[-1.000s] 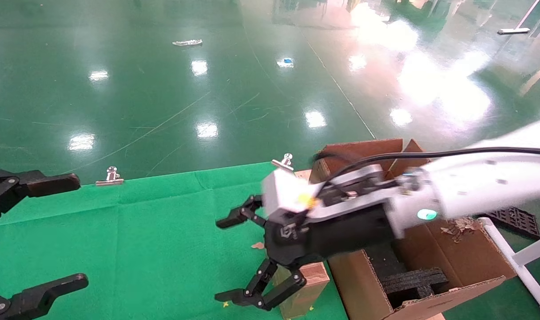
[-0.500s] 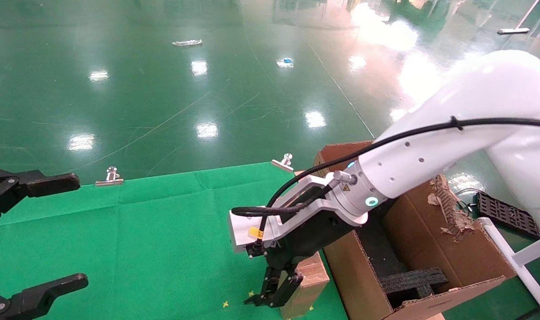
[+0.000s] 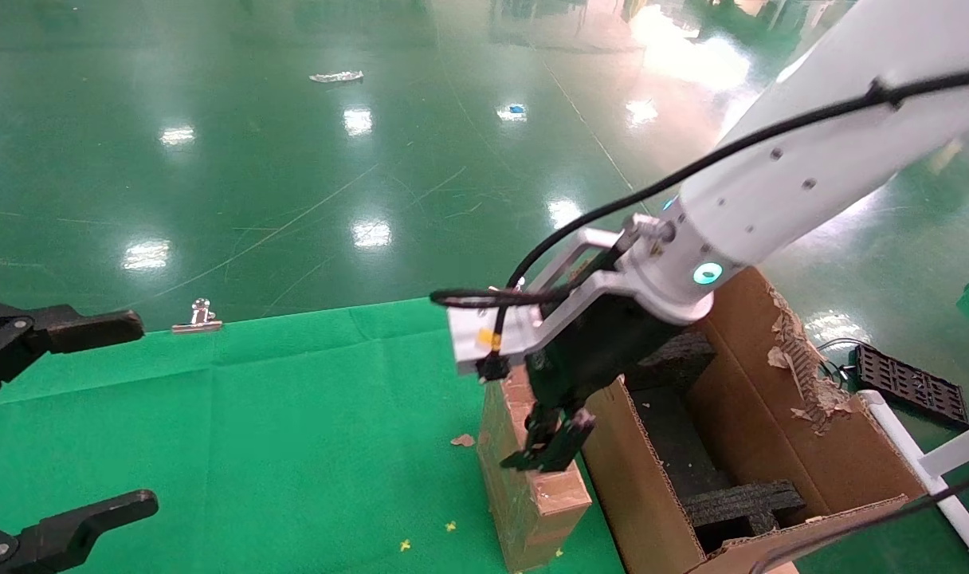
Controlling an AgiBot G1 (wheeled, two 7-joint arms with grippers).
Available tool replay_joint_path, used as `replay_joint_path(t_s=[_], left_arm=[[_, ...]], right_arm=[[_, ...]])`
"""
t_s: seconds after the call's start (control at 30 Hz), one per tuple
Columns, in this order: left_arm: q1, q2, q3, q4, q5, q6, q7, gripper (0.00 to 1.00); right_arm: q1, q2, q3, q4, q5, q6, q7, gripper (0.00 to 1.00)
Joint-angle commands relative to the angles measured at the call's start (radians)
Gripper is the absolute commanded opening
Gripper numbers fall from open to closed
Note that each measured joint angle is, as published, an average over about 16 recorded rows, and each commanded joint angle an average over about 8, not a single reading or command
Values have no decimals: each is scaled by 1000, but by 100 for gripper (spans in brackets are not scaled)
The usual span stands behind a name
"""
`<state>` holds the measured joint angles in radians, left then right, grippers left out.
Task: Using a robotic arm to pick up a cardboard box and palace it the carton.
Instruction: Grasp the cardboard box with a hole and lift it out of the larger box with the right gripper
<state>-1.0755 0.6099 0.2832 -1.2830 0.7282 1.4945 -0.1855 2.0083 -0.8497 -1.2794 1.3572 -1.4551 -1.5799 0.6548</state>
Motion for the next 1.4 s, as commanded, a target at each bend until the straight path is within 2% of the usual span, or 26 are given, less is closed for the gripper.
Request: replay_joint_path(t_s=[0.03,0.43,0.67,0.83,0.97,1.23,1.4], left_arm=[[0,0,0,0,0,0,0,100],[0,0,1,0,-1,0,1,100],[0,-1,1,0,-1,-1,1,100],[0,-1,2,0,-1,-1,1,100],[0,-1,2,0,-1,-1,1,100],[-1,-1,3,0,-2,-1,1,100],[-1,-1,3,0,-2,-1,2,100]], right_arm=[[50,1,-45,0,1,-1,15,100],[164,-88,-325,1,26,13,112,100],[210,-115,-406,0,50,28,169,100],[248,-99,-423,-4,74,48,232,100],[273,-58,-419,-10,81,93,375,100],[252,5,-422,-36,139,162,780,100],[217,4,-439,-66,164,171,908,100]])
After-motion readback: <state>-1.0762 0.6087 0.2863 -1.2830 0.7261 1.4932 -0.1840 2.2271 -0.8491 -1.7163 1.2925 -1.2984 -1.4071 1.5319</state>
